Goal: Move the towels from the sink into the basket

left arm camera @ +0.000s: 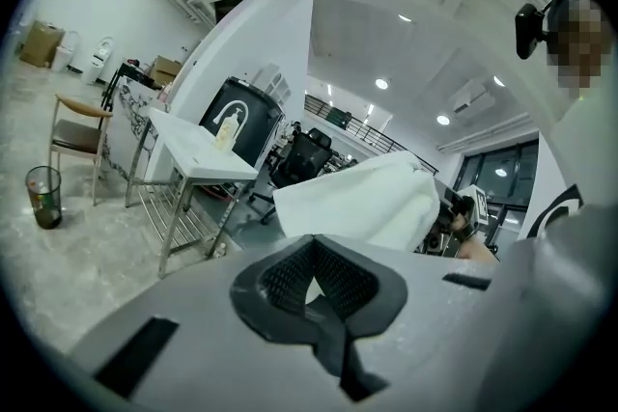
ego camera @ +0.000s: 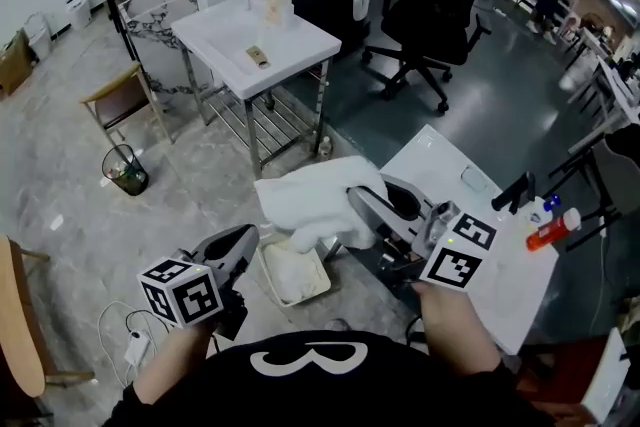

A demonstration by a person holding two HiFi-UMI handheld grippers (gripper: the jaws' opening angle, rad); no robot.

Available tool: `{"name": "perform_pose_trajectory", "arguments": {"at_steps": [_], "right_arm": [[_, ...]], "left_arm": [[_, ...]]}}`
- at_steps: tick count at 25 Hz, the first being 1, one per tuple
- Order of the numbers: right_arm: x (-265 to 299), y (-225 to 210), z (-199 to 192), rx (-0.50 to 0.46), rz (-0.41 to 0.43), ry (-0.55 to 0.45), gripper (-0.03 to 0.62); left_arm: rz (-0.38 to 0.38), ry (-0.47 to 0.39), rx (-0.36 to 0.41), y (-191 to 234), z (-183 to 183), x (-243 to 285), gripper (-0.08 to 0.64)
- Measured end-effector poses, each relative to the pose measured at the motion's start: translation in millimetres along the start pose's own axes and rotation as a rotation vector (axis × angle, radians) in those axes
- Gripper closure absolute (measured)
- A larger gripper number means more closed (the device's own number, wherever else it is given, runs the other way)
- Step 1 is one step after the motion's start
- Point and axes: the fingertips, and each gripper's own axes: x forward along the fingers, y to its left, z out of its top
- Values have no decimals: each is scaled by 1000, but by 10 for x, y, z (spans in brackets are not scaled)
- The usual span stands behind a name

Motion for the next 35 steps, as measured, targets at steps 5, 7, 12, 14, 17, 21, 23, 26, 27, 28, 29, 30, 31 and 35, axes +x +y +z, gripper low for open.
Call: {"name": "perform_pose_trajectory", "arguments": {"at_steps": [5, 7, 12, 14, 17, 21, 23, 26, 27, 28, 29, 30, 31, 35], "right_arm": [[249, 316, -345, 30, 8, 38, 503], [319, 372, -513, 54, -4, 53, 503], [440, 349, -974, 124, -50, 92, 503], [483, 343, -1158, 151, -66, 114, 503], [531, 293, -1451, 179, -93, 160, 503], [560, 130, -1870, 211, -151, 235, 503], [569, 33, -2085, 216, -184, 272, 502], [574, -145, -2424, 199, -221, 335, 502], [568, -207, -2542, 197, -231, 360, 501], [559, -267, -2659, 199, -241, 385, 500], [552, -325, -2772, 204, -250, 407, 500], [547, -382, -2881, 210, -258, 428, 502], [542, -441, -2988, 218, -268, 446, 501], [512, -716, -3417, 252, -312, 513, 501]], "left_arm": [[11, 0, -2, 195, -22, -359, 554], [20, 3, -1, 272, -43, -488, 554], [44, 18, -10, 475, -146, -738, 554], [54, 26, -18, 532, -200, -830, 554], [67, 33, -24, 609, -276, -915, 554], [93, 39, -41, 737, -383, -996, 554], [108, 46, -49, 806, -446, -1028, 554], [121, 52, -58, 915, -533, -1009, 554], [124, 52, -62, 946, -565, -995, 555], [128, 53, -67, 972, -599, -983, 554], [133, 55, -70, 996, -633, -973, 554], [138, 60, -71, 1020, -665, -964, 555], [143, 67, -71, 1043, -698, -951, 554], [161, 94, -74, 1153, -856, -855, 554]]}}
